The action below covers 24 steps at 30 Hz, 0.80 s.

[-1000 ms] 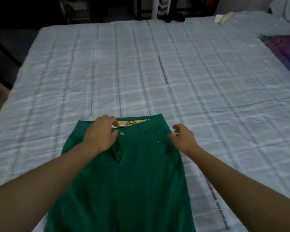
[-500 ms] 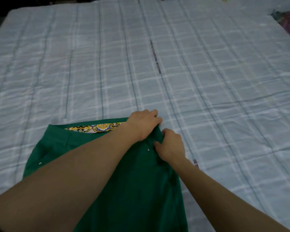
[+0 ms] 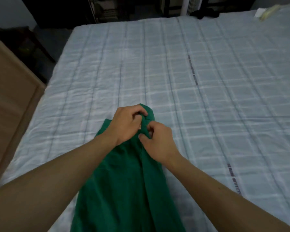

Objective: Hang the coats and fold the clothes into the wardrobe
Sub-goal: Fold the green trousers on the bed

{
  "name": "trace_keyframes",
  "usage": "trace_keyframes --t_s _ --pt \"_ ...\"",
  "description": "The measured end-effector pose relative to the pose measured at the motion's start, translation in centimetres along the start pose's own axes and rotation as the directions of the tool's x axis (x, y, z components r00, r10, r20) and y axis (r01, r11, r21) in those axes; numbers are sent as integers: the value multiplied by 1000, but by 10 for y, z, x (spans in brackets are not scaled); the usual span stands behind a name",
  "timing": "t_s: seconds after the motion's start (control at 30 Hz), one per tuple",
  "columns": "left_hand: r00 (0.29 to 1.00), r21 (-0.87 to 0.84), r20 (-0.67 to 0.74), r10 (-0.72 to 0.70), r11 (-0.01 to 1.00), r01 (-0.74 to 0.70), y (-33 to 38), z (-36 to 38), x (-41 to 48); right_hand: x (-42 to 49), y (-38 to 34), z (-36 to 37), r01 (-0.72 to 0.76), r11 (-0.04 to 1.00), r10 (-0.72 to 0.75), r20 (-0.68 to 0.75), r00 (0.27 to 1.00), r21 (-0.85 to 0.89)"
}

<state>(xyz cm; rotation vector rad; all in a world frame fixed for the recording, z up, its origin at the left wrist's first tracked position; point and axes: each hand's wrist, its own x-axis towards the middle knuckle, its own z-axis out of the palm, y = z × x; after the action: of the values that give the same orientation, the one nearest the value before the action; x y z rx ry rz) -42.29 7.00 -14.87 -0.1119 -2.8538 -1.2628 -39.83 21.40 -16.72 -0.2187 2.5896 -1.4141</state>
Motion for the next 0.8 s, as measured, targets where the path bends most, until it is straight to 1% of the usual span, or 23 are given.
trace_keyframes --t_s 0.07,0.1,0.17,0.2,0.23,0.27,0.3,0.33,0.37,0.4,0.47,0.53,0.6,0.63,0.73,0.8 --pt "994 -122 -41 -100 988 94 -19 -30 -8 1 -23 31 36 999 -36 0 999 30" --pt "989 -144 -67 -132 982 121 -32 -42 -10 3 -32 48 48 998 -48 -8 999 45" --pt "970 -100 -157 -188 980 174 -63 -57 -14 9 -46 84 61 992 -60 -10 998 109" --pt "954 -75 -189 -232 972 222 -82 -60 -15 11 -50 102 63 984 -67 22 997 165" --pt "938 -67 -184 -293 956 286 -100 -59 -17 11 -49 118 38 976 -58 88 994 213" --pt "921 -50 -129 -367 930 364 -118 -55 -21 8 -46 131 2 970 -45 171 984 243" --pt "904 14 -37 -426 904 427 -134 -50 -26 3 -39 142 -33 974 -23 247 969 223" --pt "887 125 54 -459 884 450 -148 -44 -33 -5 -30 149 -52 984 -5 311 950 173" --pt "873 234 120 -472 868 437 -158 -39 -42 -16 -19 154 -47 994 7 353 936 103" --pt "870 317 141 -472 854 412 -165 -33 -51 -27 -8 155 -34 999 19 378 926 33" --pt "895 393 77 -440 838 378 -165 -25 -71 -45 7 152 -24 999 37 407 913 -38" --pt "933 429 -11 -359 841 329 -158 -22 -88 -58 14 146 -36 998 50 420 906 -42" --pt "956 467 -46 -289 840 276 -145 -21 -105 -70 15 136 -79 996 87 421 903 -38" --pt "966 488 -37 -255 839 241 -139 -21 -114 -77 15 130 -100 994 109 421 900 -43" --pt "986 565 87 -141 822 68 -119 -17 -143 -102 20 113 -122 982 173 439 881 -143" --pt "969 549 236 -68 833 -75 -104 -11 -166 -123 24 102 -128 971 210 469 858 -200"
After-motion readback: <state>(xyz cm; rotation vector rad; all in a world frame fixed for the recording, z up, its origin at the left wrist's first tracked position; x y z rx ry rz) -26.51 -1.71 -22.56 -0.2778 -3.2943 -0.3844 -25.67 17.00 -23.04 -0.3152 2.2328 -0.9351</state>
